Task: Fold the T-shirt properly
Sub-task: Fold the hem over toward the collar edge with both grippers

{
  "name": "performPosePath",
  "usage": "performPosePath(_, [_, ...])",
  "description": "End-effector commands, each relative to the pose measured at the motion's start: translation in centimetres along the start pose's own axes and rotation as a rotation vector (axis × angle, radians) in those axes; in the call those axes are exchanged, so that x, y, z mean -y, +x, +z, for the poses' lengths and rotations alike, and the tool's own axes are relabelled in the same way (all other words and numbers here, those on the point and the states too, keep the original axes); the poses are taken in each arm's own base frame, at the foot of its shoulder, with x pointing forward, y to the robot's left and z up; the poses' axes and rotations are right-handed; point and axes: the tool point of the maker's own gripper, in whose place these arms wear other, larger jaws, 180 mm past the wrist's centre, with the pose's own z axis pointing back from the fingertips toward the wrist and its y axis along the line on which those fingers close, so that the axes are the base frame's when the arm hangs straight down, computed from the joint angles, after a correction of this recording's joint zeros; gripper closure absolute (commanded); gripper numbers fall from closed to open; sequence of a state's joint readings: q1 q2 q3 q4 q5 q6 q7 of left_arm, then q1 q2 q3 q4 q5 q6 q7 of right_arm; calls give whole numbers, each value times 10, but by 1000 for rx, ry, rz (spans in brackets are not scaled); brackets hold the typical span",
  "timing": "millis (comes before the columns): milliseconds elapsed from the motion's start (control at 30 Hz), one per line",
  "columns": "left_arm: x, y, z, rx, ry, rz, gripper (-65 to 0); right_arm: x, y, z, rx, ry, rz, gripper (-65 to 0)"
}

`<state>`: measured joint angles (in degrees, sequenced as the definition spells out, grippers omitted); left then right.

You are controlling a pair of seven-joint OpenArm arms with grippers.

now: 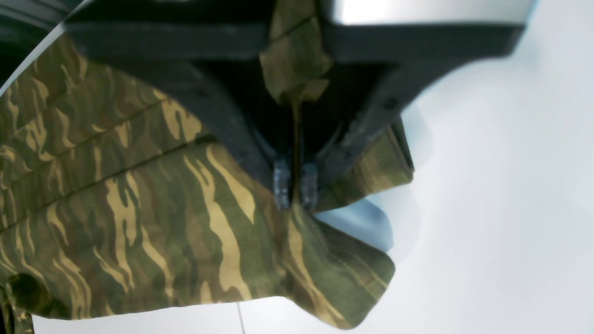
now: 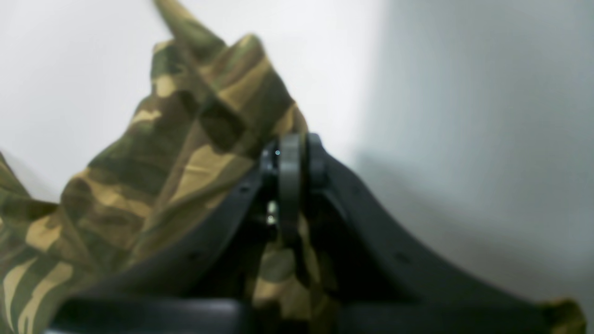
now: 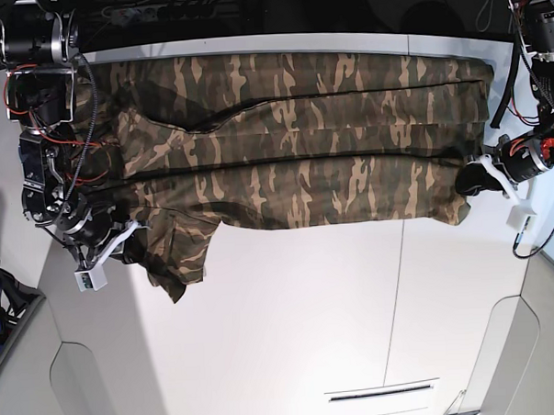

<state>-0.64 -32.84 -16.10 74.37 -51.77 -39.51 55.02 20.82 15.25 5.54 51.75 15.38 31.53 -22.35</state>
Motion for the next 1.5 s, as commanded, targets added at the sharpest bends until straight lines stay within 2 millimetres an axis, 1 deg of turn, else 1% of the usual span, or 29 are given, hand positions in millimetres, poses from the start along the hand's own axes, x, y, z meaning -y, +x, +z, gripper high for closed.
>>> performPosePath(0, [-1,21,8,58,-2,-26,0,5,15,2,23,-9,16,0])
performPosePath(133, [-1,22,8,60,-2,-27,0,4,11,3,-18,-6,18,0])
performPosePath(200, [-2,23,9,60,1,-29,0,-1,12,6,-46,11,6,0])
performPosePath(267, [-2,25,11,63,1,-33,0,-6,16,11,-59,32,-12,0])
performPosePath(333, [-1,25,12,56,-3,-39,0,-10,23,22,-42,49,-23,0])
performPosePath(433, [8,24,15,36,-35,-41,0,-14,31,47,10,60,-36,0])
performPosePath(567, [19,24,22,37,-45,-88,0,-16,31,85,63,72,-39,0])
performPosePath(633, [24,26,28,50,-43,-113,0,-16,30,104,86,68,-47,0])
performPosePath(733, [26,25,43,64,-21,-144,0,-18,26,131,117,67,-59,0])
performPosePath(900, [28,22,67,66,25,-192,0,-18,11,163,121,69,-102,0])
performPosePath(1033, [33,14,78,55,38,-219,0,-17,2,182,136,85,-148,0])
performPosePath(1133, [32,1,80,26,42,-212,0,-16,-15,191,111,83,-182,0])
performPosePath(1267, [31,-19,81,-19,41,-195,0,-19,-43,195,44,78,-211,0])
performPosePath(1367, [31,-27,82,-38,40,-187,0,-18,-65,198,-13,49,-219,0])
performPosePath(1400, [31,-28,81,-40,41,-185,-19,-16,-71,198,-24,35,-218,0])
performPosePath(1433, [30,-29,81,-42,44,-186,-62,-15,-76,200,-34,23,-217,0])
performPosePath(1467, [30,-29,81,-43,45,-186,-110,-13,-80,201,-40,12,-217,-75])
